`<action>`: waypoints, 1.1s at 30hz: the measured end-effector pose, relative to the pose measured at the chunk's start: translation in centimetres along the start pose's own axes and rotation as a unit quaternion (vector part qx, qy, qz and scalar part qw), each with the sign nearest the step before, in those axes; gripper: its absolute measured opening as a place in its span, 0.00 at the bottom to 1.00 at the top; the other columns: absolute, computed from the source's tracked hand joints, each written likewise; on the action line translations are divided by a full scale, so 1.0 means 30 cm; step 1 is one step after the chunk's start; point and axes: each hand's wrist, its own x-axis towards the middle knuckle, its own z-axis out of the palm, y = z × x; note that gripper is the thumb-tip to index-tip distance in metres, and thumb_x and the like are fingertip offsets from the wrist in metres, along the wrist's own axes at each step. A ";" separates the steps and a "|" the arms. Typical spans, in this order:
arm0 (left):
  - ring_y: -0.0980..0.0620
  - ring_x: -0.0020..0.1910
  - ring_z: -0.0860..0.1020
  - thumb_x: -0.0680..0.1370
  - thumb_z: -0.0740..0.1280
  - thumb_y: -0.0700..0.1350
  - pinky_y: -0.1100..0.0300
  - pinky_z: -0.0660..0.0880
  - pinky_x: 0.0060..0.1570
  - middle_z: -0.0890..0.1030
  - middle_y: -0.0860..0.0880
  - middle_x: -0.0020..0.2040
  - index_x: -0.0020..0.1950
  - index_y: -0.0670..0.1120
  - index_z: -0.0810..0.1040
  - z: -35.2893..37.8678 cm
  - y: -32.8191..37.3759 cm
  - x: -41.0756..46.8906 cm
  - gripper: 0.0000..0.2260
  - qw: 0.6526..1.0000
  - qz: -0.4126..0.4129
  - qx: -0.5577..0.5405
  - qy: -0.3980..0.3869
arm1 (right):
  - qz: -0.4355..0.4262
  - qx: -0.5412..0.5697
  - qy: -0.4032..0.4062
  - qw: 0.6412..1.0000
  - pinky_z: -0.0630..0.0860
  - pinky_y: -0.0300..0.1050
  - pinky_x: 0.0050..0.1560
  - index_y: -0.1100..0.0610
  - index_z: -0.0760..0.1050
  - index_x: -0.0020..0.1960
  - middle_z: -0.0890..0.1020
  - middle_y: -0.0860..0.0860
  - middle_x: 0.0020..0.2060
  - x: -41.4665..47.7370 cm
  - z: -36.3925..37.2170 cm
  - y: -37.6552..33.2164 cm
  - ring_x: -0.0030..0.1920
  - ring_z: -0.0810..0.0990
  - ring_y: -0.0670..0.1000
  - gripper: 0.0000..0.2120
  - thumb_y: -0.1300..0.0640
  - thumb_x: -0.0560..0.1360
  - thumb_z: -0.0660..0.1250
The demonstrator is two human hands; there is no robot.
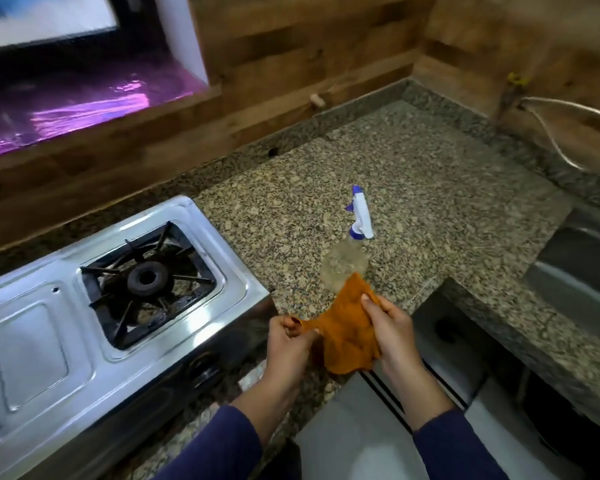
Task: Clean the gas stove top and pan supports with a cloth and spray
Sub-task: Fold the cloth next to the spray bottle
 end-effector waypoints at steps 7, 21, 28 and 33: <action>0.45 0.42 0.77 0.76 0.64 0.32 0.53 0.75 0.36 0.77 0.41 0.48 0.52 0.49 0.68 0.018 -0.011 -0.013 0.13 0.996 0.067 0.032 -0.050 | -0.156 -0.137 -0.016 0.978 0.81 0.62 0.50 0.35 0.82 0.50 0.85 0.58 0.48 -0.074 0.001 -0.020 0.50 0.83 0.62 0.10 0.52 0.79 0.68; 0.43 0.53 0.83 0.77 0.69 0.36 0.46 0.80 0.51 0.84 0.43 0.55 0.65 0.49 0.73 0.011 0.045 -0.009 0.18 0.987 -0.010 -0.099 -0.129 | -0.008 -0.097 -0.067 0.993 0.79 0.47 0.54 0.46 0.74 0.63 0.80 0.48 0.56 -0.124 0.012 0.055 0.55 0.80 0.49 0.18 0.51 0.75 0.71; 0.44 0.54 0.82 0.74 0.70 0.34 0.51 0.81 0.49 0.83 0.43 0.55 0.63 0.47 0.75 -0.020 0.073 -0.006 0.19 0.986 0.044 -0.038 -0.154 | -0.001 0.004 -0.121 0.993 0.77 0.48 0.47 0.56 0.80 0.55 0.86 0.54 0.47 -0.052 -0.050 0.079 0.51 0.82 0.56 0.29 0.48 0.56 0.79; 0.42 0.54 0.81 0.74 0.69 0.31 0.49 0.80 0.50 0.82 0.41 0.56 0.65 0.46 0.73 -0.028 0.069 0.009 0.21 0.988 -0.009 -0.031 -0.150 | -0.083 0.026 -0.132 0.987 0.77 0.43 0.42 0.53 0.77 0.48 0.83 0.52 0.46 -0.039 -0.050 0.092 0.46 0.81 0.50 0.19 0.52 0.60 0.78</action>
